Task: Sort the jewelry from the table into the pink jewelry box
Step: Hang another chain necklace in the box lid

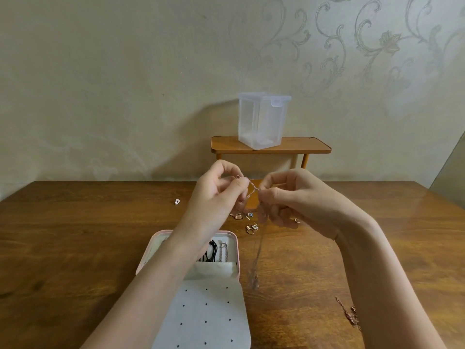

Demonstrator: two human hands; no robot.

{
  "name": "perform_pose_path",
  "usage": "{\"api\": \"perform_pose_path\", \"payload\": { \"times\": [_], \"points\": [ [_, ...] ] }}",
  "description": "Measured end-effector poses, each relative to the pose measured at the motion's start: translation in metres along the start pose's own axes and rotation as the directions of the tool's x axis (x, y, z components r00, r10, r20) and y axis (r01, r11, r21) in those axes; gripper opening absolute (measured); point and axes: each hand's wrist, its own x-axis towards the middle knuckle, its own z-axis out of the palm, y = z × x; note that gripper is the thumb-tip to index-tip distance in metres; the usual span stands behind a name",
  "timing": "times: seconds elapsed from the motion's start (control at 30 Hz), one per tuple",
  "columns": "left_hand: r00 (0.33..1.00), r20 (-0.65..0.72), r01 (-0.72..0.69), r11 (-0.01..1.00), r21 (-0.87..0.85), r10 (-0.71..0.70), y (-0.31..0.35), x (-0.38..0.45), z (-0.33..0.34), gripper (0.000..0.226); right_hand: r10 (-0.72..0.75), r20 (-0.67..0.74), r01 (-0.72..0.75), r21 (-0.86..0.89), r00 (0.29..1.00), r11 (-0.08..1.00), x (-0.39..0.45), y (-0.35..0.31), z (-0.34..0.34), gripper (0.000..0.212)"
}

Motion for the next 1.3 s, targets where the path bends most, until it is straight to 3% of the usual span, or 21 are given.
{"api": "perform_pose_path", "payload": {
  "times": [0.17, 0.3, 0.4, 0.53, 0.73, 0.83, 0.93, 1.03, 1.1, 1.17, 1.3],
  "points": [
    [0.994, -0.096, -0.042, 0.983, 0.181, 0.060, -0.003, -0.002, 0.003, 0.006, 0.027, -0.094, -0.039, -0.120, 0.995, 0.992, 0.001, -0.002, 0.002, 0.026],
    [0.986, -0.075, 0.140, 0.985, -0.101, -0.148, 0.002, -0.003, 0.000, 0.006, 0.022, -0.136, -0.053, -0.227, 0.990, 0.972, 0.003, 0.000, 0.003, 0.036],
    [0.986, -0.086, 0.135, 0.986, -0.095, -0.143, 0.003, -0.002, -0.004, 0.005, -0.013, -0.134, -0.020, -0.239, 0.991, 0.971, 0.003, 0.001, 0.001, 0.035],
    [0.984, -0.161, 0.075, 0.997, 0.020, -0.071, 0.002, -0.001, -0.002, 0.004, -0.036, -0.046, 0.027, -0.182, 0.998, 0.983, 0.000, -0.002, -0.003, 0.030],
    [0.975, -0.201, -0.069, 0.990, 0.122, 0.092, 0.005, -0.003, -0.001, 0.017, 0.059, 0.160, -0.030, -0.178, 0.985, 0.984, -0.001, 0.000, -0.004, 0.022],
    [0.985, -0.168, -0.052, 0.996, -0.078, 0.038, 0.010, -0.004, -0.003, 0.020, 0.111, 0.191, -0.069, -0.215, 0.975, 0.974, 0.000, 0.001, -0.004, 0.013],
    [0.992, -0.120, -0.010, 0.941, -0.339, -0.033, 0.015, -0.002, -0.009, 0.017, 0.110, 0.197, -0.065, -0.222, 0.974, 0.973, -0.001, 0.000, -0.006, 0.018],
    [0.986, -0.120, 0.057, 0.905, -0.423, -0.118, 0.013, 0.002, -0.019, 0.014, 0.031, 0.085, -0.019, -0.137, 0.996, 0.990, -0.002, -0.001, -0.007, 0.016],
    [0.977, -0.097, 0.150, 0.935, -0.321, -0.191, 0.009, 0.004, -0.025, 0.005, -0.025, -0.104, 0.016, -0.082, 0.994, 0.997, -0.002, 0.000, -0.009, 0.013],
    [0.967, -0.026, 0.249, 0.962, -0.114, -0.253, 0.005, 0.003, -0.027, 0.009, -0.067, -0.275, 0.056, -0.048, 0.959, 0.997, 0.000, 0.000, -0.010, 0.011],
    [0.947, 0.111, 0.270, 0.933, 0.236, -0.302, 0.005, -0.002, -0.018, 0.011, -0.099, -0.402, 0.075, -0.076, 0.910, 0.994, 0.002, 0.000, -0.008, 0.015]
  ]
}}
